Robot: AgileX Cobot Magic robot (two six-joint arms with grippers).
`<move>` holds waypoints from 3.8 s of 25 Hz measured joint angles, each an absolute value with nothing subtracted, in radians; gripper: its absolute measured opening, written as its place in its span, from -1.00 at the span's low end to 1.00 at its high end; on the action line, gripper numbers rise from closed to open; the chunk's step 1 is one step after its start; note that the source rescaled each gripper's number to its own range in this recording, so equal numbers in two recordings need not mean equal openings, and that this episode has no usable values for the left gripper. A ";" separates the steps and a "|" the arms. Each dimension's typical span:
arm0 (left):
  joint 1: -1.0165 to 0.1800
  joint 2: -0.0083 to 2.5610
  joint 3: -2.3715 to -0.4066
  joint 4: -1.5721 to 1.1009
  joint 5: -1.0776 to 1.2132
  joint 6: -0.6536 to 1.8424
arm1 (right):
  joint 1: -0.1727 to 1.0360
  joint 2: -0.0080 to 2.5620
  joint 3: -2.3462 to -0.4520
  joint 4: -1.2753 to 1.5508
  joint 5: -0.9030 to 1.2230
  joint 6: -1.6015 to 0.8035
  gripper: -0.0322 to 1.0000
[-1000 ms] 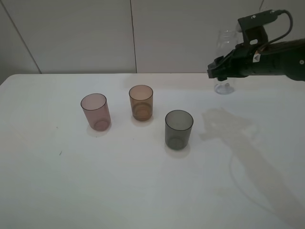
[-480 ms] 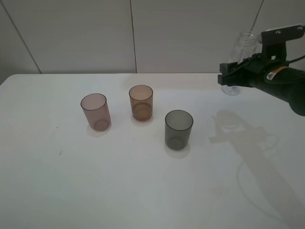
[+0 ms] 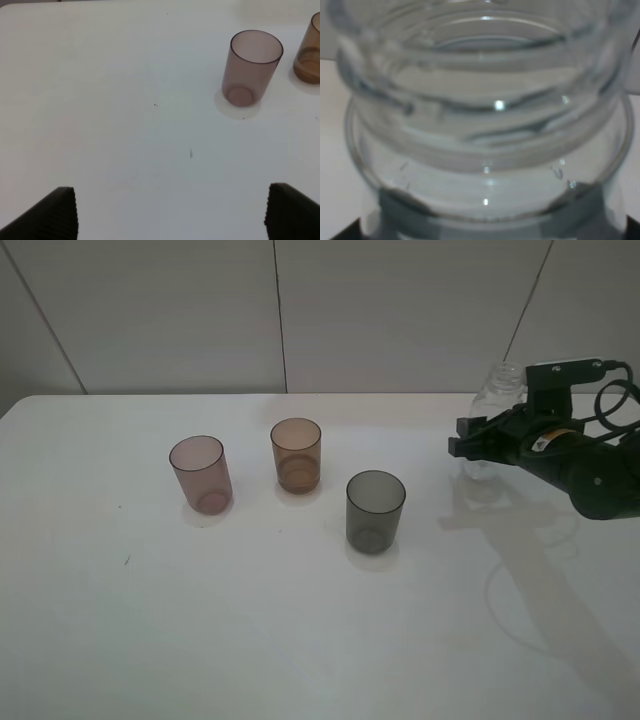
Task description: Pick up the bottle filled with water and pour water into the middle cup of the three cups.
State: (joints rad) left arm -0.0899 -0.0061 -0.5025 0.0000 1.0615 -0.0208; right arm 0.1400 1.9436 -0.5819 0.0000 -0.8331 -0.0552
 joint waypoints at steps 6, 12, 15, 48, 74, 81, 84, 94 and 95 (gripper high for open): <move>-0.090 -0.006 -0.503 0.000 1.062 -0.021 | 0.140 1.988 -0.582 0.000 -0.873 -0.055 -0.94; -0.090 -0.006 -0.503 0.000 1.062 -0.021 | 0.140 2.009 -0.582 -0.018 -0.872 -0.055 -0.94; -0.090 -0.006 -0.503 0.000 1.062 -0.021 | 0.140 2.009 -0.582 -0.026 -0.868 -0.055 -0.91; -0.090 -0.006 -0.503 0.000 1.062 -0.021 | 0.140 1.315 -0.588 0.157 -0.170 -0.115 1.00; -0.090 -0.006 -0.503 0.000 1.062 -0.021 | -0.050 0.401 -0.859 0.000 1.104 -0.020 1.00; -0.090 -0.006 -0.503 0.000 1.062 -0.021 | -0.050 0.228 -0.847 0.046 1.208 -0.030 1.00; -0.090 -0.006 -0.503 0.000 1.062 -0.021 | -0.050 0.143 -0.784 0.024 1.166 -0.033 1.00; -0.090 -0.006 -0.503 0.000 1.062 -0.021 | -0.046 -0.002 -0.574 0.031 1.036 -0.064 1.00; -0.090 -0.006 -0.503 0.000 1.062 -0.021 | -0.046 -0.002 -0.557 0.035 1.036 -0.065 1.00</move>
State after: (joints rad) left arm -0.0899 -0.0061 -0.5025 0.0000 1.0615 -0.0208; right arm -0.0464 -0.0024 -0.5574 0.0348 1.0355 -0.0647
